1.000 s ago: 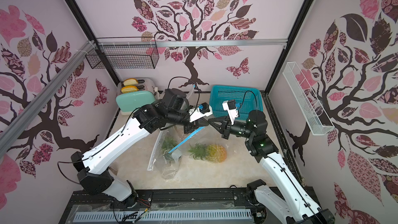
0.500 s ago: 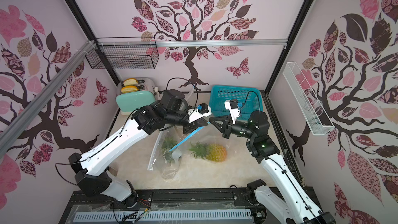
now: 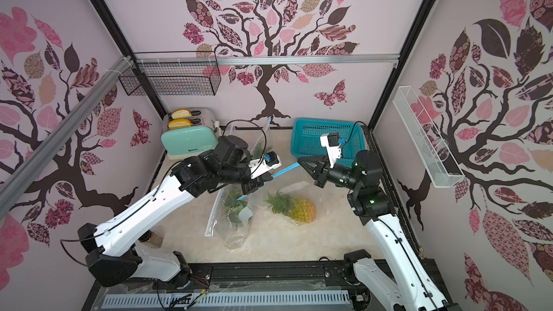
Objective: Open the zip-top bag and take out the pineapple
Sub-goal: Unzip the zipper on the zipper food storage bag.
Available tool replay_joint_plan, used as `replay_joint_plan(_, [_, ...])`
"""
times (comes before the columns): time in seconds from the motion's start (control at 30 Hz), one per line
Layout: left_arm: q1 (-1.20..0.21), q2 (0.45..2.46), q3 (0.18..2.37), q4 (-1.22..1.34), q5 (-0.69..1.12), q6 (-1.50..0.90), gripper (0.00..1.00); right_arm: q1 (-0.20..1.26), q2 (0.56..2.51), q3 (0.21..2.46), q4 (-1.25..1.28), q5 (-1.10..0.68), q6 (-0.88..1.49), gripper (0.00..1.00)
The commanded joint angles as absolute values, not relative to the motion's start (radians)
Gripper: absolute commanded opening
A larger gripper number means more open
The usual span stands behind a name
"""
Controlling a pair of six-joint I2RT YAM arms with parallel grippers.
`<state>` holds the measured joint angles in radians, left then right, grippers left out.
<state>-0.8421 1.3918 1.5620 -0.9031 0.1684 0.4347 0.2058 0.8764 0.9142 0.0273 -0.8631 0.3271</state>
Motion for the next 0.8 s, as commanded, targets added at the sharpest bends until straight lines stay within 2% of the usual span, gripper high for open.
replay_joint_plan(0.0, [-0.83,1.33,1.516,-1.064,0.029,0.376,0.0,0.175,0.871,0.989,0.081,-0.824,0.296,0.0])
replay_joint_plan(0.3, [-0.83,1.208,1.494,-1.156,-0.055,0.317,0.0,0.142,0.876,0.979,0.053,-0.823,0.272,0.0])
replay_joint_plan(0.77, [-0.83,1.204,1.485,-1.18,-0.069,0.302,0.0,0.07,0.884,0.932,0.032,-0.832,0.252,0.0])
